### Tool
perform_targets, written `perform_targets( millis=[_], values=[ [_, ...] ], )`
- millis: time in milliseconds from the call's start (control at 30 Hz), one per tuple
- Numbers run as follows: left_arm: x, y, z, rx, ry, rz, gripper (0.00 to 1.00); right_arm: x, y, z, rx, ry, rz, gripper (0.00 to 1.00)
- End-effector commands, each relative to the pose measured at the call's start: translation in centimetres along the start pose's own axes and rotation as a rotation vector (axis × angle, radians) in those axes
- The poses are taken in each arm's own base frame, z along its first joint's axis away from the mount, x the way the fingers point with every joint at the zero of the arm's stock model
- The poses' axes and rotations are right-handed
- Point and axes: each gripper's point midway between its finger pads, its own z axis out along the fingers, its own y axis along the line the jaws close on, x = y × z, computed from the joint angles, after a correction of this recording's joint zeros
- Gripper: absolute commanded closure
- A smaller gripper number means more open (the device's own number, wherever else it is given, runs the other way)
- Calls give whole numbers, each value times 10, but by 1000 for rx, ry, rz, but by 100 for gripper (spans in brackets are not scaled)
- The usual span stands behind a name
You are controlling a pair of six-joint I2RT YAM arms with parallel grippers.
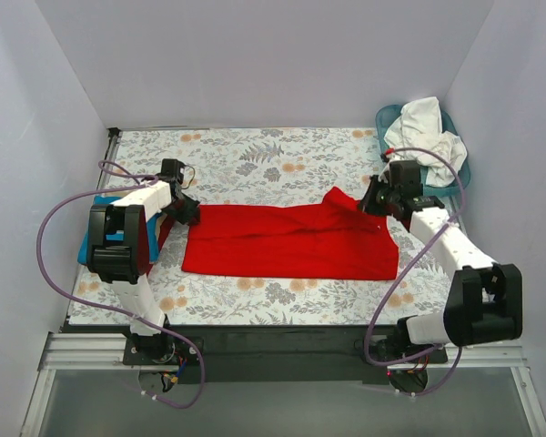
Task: Fold and stack the t-shirts
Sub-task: Fold the tshirt
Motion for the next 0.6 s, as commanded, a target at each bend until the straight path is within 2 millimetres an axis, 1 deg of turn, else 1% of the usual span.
perform_targets(
  millis=[0, 33, 67, 100, 133, 167, 233, 267, 367, 467, 567],
  values=[
    [-5, 1, -2, 0, -19, 5, 90, 43, 4, -11, -69, 49, 46, 99],
    [-5, 2, -2, -2, -19, 5, 90, 47, 7, -16, -85, 44, 57, 99],
    [-5, 1, -2, -1, -18, 5, 90, 47, 12, -27, -107, 20, 55, 99],
    [-5, 1, -1, 0, -16, 4, 90, 51, 12, -31, -114, 16, 57, 99],
    [-5, 1, -1, 0, -16, 2, 91, 62, 9, -33, -113, 25, 63, 99],
    [-4, 1, -1, -2, -13, 2, 90, 62, 12, -42, -122, 6, 63, 99],
    [-4, 1, 0, -4, -14, 4, 91, 69, 10, -49, -117, 4, 68, 99],
    [-4, 1, 0, -4, -14, 2, 91, 69, 10, -55, -116, -11, 66, 99],
    [-5, 3, 1, -7, -15, 4, 91, 80, 8, -62, -120, 1, 68, 99],
    [-6, 4, 1, -7, -15, 4, 90, 95, 1, -65, -97, 20, 71, 99],
    [-7, 5, 0, -5, -17, 4, 90, 105, -3, -69, -87, 21, 78, 99]
  ],
)
